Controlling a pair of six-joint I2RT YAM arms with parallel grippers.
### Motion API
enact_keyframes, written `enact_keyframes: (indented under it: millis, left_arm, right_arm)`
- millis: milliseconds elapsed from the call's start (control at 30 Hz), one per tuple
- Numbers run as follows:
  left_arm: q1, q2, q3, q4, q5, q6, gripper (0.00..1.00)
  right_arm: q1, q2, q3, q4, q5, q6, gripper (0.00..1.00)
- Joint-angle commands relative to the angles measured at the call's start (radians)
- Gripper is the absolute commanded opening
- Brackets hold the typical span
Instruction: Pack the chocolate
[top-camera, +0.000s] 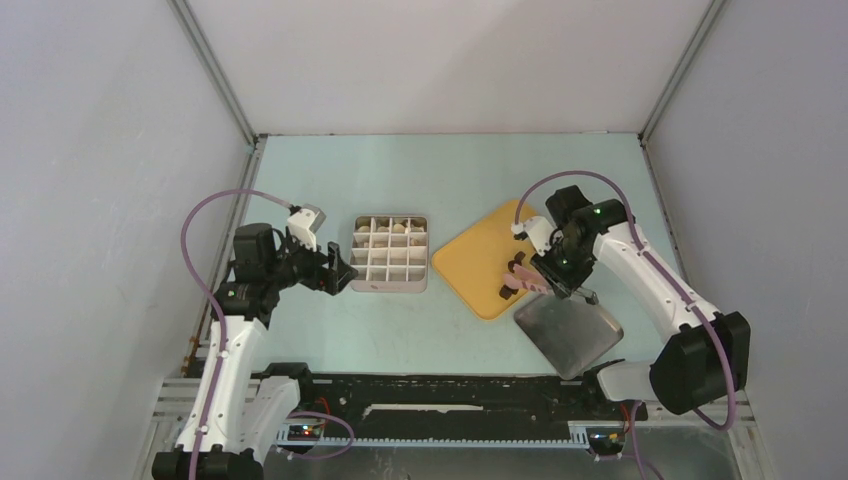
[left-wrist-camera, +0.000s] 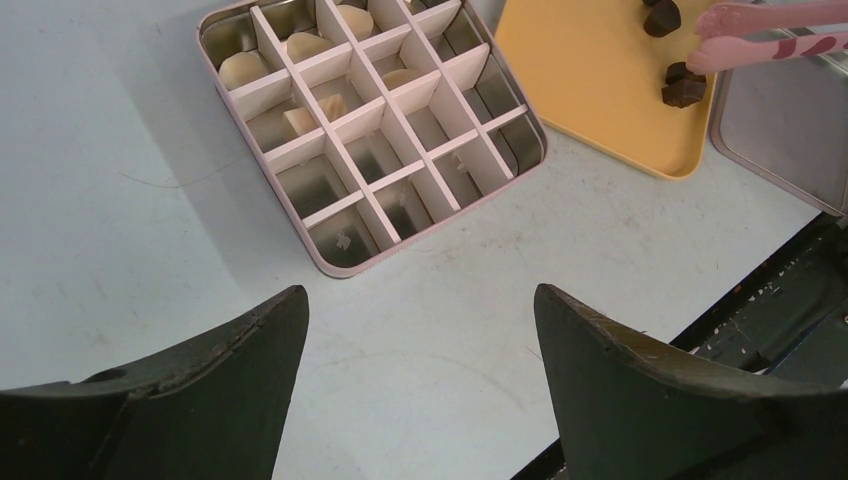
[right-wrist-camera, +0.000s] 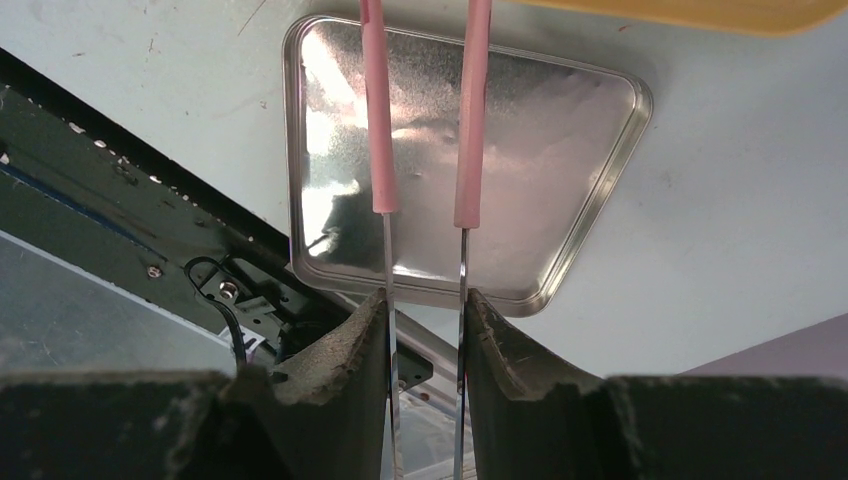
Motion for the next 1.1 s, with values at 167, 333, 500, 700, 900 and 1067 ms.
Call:
enact_keyframes:
  millis: [167,333,500,700,900,1067]
  left_arm:
    - [0.006,-0.026,0.003,0.014,0.019,-0.011,0.87]
    - [0.006,-0.026,0.0,0.017,0.022,-0.01,0.87]
    - [0.007,-0.03,-0.001,0.017,0.021,-0.01,0.87]
    - [0.006,-0.037,-0.001,0.016,0.021,-0.009,0.87]
    - [0.006,-0.042,-0.002,0.017,0.022,-0.01,0.87]
    - [0.006,-0.047,-0.003,0.018,0.021,-0.007,0.87]
  right_arm:
    - [-0.004,0.009,0.001,-0.036,-0.028,-0.021,0.34]
    - [-0.004,0.002,0.001,-0.055,-0.039,-0.012,0.34]
    - [-0.004,0.006,0.001,-0.059,-0.051,-0.007,0.34]
    - [-0.004,0.035,0.002,-0.041,-0.055,-0.006,0.31]
    - [-0.004,0.055,0.002,-0.038,-0.053,-0.004,0.31]
    - [-0.002,0.079,0.002,-0.034,-0.046,-0.012,0.36]
